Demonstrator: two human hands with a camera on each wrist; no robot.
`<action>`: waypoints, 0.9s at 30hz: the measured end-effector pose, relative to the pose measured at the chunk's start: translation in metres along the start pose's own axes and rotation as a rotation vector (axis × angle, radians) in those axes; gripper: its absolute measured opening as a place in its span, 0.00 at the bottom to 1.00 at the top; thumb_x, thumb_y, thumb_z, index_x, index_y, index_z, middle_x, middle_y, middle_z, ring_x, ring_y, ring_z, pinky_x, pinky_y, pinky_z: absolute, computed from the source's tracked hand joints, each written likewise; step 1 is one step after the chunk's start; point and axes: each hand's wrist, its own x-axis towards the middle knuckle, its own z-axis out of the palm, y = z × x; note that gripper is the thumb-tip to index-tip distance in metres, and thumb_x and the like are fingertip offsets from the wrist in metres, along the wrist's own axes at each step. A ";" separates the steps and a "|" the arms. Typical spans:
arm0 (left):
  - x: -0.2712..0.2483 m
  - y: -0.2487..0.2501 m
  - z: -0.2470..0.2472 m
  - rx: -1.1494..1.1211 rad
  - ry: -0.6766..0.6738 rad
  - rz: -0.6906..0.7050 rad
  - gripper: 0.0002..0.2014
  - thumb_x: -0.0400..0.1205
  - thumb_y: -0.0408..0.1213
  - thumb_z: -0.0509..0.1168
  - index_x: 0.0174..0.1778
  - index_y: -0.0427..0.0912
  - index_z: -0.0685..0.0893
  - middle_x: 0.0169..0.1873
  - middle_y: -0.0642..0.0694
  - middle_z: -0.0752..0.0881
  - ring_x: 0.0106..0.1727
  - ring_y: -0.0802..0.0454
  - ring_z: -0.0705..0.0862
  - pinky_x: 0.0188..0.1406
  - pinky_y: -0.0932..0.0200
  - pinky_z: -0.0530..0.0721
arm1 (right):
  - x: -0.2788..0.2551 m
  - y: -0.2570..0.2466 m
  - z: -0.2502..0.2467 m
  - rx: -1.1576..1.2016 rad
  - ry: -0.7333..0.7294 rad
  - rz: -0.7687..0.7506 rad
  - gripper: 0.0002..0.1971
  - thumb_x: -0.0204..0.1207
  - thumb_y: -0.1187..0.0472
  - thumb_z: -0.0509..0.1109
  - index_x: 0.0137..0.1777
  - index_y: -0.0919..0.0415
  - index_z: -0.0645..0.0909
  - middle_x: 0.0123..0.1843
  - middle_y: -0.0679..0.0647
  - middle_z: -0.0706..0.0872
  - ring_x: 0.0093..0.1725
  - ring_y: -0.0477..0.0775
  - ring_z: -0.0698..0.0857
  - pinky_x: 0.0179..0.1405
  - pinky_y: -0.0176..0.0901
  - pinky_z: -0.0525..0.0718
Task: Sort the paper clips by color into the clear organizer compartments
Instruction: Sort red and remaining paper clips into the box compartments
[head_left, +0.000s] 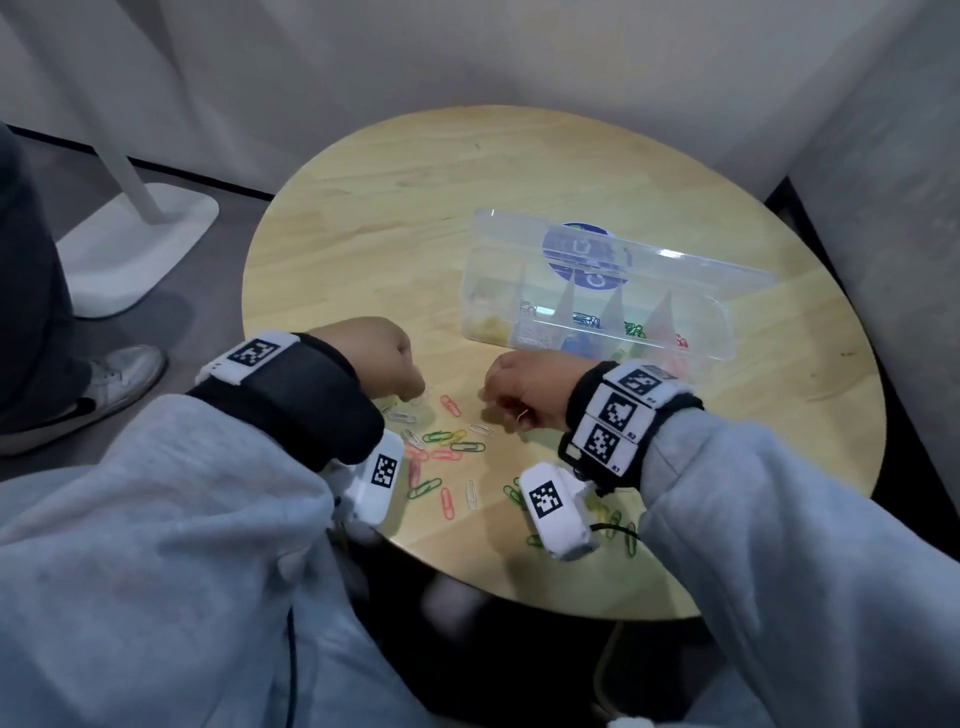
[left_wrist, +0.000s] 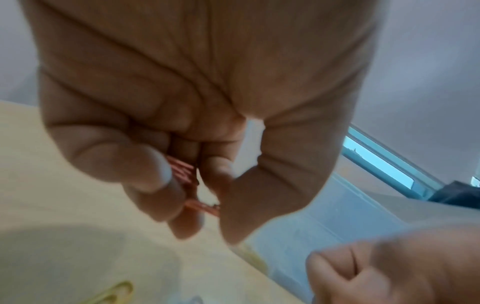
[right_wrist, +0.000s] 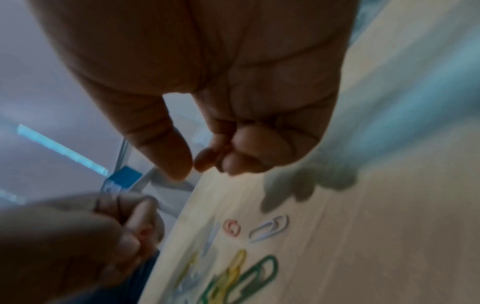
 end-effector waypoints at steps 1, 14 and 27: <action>-0.001 -0.003 -0.004 -0.039 -0.006 0.002 0.06 0.74 0.34 0.67 0.34 0.41 0.77 0.30 0.46 0.79 0.35 0.46 0.74 0.37 0.58 0.71 | 0.002 -0.004 0.003 -0.219 0.043 -0.023 0.10 0.77 0.58 0.66 0.36 0.57 0.73 0.33 0.55 0.77 0.33 0.56 0.76 0.36 0.47 0.77; -0.003 -0.003 0.003 -0.141 -0.116 0.071 0.16 0.78 0.25 0.52 0.39 0.48 0.80 0.29 0.49 0.77 0.29 0.53 0.72 0.29 0.62 0.70 | 0.014 -0.028 0.027 -0.913 0.206 -0.091 0.09 0.73 0.56 0.68 0.48 0.58 0.83 0.49 0.53 0.89 0.48 0.55 0.88 0.45 0.45 0.85; 0.008 -0.007 0.038 0.274 -0.207 0.150 0.10 0.71 0.37 0.71 0.33 0.55 0.77 0.29 0.55 0.78 0.34 0.54 0.75 0.35 0.61 0.73 | -0.009 0.014 -0.011 -0.025 0.096 -0.064 0.13 0.73 0.68 0.70 0.30 0.58 0.72 0.23 0.50 0.81 0.22 0.45 0.76 0.27 0.37 0.73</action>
